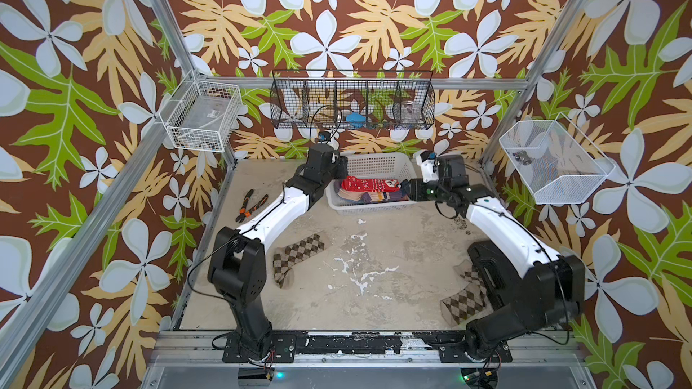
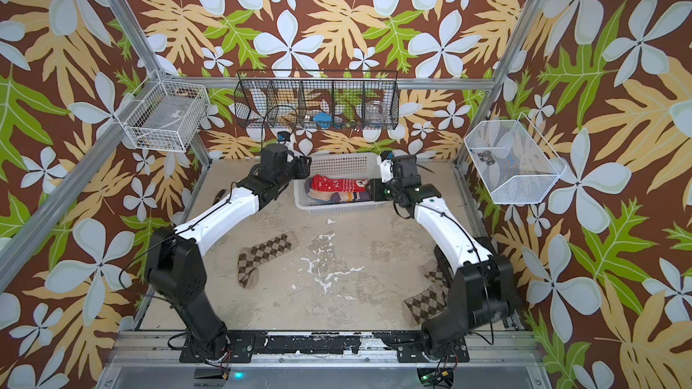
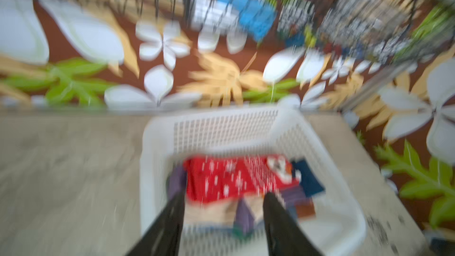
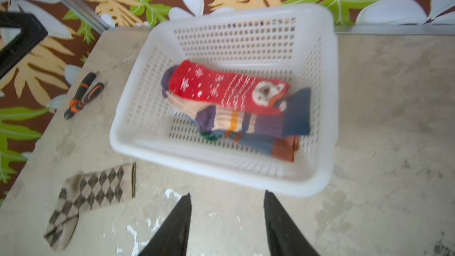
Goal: Place the socks together as a pair
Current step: Place a pair of socks in the bin, then move the sock to the center of the board.
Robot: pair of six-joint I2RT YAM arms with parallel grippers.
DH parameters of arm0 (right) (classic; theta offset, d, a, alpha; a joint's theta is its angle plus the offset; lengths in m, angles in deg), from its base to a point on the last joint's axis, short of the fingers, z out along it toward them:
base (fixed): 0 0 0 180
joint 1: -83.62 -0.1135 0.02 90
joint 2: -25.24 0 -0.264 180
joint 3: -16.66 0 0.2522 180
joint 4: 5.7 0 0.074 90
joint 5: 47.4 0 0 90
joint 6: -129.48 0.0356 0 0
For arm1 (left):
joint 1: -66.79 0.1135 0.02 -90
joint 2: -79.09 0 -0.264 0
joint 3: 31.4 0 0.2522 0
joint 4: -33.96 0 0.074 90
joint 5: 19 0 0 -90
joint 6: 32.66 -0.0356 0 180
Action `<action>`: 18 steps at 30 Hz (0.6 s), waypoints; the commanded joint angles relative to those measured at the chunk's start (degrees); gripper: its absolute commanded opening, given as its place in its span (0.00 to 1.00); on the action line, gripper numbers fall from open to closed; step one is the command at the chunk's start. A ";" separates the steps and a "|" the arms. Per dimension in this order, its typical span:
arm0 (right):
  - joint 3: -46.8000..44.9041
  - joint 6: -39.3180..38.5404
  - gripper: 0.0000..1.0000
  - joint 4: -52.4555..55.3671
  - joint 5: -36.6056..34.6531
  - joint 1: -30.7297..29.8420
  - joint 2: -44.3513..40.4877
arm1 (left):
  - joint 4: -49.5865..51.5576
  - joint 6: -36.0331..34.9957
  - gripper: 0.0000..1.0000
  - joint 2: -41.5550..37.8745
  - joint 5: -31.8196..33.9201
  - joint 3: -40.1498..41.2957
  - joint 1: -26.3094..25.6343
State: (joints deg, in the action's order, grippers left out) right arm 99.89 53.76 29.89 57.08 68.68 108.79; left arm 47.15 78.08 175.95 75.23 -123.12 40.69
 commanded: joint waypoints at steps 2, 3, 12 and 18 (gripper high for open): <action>-12.57 3.40 0.53 -2.80 -7.48 1.32 -12.26 | -9.02 4.70 0.56 -7.21 -8.82 14.88 -5.68; -16.10 4.38 0.53 -3.49 -7.13 2.63 -16.16 | -10.16 4.84 0.56 -8.31 -10.73 17.50 -8.10; -32.36 10.52 0.51 -10.70 6.21 19.27 -30.62 | -22.62 12.33 0.64 -13.41 -21.65 32.06 -29.91; -33.18 11.80 0.49 -13.44 10.55 25.06 -31.64 | -23.06 13.20 0.64 -6.42 -21.21 29.06 -39.31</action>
State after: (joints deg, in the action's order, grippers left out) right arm 66.72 64.04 20.16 63.83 92.44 77.71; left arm 26.88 90.23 167.67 54.70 -92.89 3.14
